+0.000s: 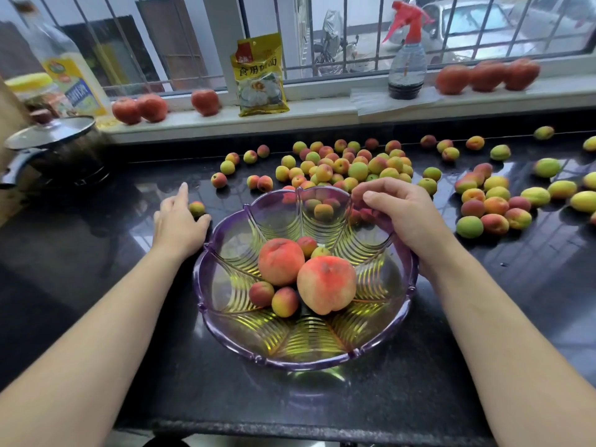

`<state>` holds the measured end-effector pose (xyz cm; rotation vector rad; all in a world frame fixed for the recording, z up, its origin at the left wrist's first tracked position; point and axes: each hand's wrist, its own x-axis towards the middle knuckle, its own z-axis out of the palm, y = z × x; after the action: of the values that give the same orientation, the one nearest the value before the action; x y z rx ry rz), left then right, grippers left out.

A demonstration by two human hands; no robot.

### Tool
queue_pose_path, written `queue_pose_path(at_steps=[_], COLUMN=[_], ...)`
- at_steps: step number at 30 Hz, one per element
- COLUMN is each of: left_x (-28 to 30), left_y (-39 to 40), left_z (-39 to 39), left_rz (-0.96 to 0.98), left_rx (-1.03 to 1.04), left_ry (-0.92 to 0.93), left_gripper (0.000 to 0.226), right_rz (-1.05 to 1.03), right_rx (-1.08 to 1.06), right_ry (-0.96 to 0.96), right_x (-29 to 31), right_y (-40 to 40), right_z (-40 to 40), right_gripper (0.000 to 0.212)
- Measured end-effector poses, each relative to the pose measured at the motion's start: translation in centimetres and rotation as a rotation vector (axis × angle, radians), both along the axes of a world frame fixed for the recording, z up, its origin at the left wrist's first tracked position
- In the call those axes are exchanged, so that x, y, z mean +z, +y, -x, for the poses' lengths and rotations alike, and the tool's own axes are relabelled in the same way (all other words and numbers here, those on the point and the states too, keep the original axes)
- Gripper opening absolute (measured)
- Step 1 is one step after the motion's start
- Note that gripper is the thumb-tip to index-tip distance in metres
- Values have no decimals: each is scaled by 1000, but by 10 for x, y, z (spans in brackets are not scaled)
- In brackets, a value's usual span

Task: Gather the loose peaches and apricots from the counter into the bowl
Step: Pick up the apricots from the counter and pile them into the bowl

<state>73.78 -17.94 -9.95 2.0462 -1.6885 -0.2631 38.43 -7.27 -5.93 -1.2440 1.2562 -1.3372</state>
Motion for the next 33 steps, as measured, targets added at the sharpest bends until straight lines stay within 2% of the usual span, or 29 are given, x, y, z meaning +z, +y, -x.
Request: queue_pose_path(at_steps=[4, 8, 11, 16, 22, 24, 26, 28, 30, 31, 33], left_x=[-16, -17, -15, -11, 34, 67, 95, 114, 124, 126, 123], left_y=[-13, -7, -4, 2, 21, 35, 56, 77, 94, 99, 103], left_z=[-9, -9, -8, -5, 4, 22, 51, 82, 110, 122, 141], left_rz=[71, 166, 190, 254, 317, 279, 178, 70, -49, -120, -246], left_rx=[-39, -7, 28, 21, -19, -102, -236, -367, -490, -554, -670], left_ry=[-77, 16, 70, 126, 840, 1089, 1237, 1198, 1023, 884, 490], left_gripper=[62, 37, 31, 32, 38, 33, 29, 25, 23, 23, 22], right_rz=[2, 1, -2, -5, -18, -16, -18, -17, -16, -10, 11], right_rx=[-2, -1, -2, -5, -8, -6, -5, -4, -7, -7, -5], right_ry=[7, 12, 13, 9, 9, 11, 8, 0, -5, -4, 4], right_x=[0, 0, 0, 0, 2, 2, 2, 2, 2, 2, 1], right_y=[-1, -1, 0, 0, 1, 1, 2, 2, 2, 2, 1], right_z=[1, 1, 1, 0, -1, -1, -1, -1, 0, 0, 1], right_gripper=[17, 17, 17, 17, 17, 17, 17, 17, 17, 17, 17])
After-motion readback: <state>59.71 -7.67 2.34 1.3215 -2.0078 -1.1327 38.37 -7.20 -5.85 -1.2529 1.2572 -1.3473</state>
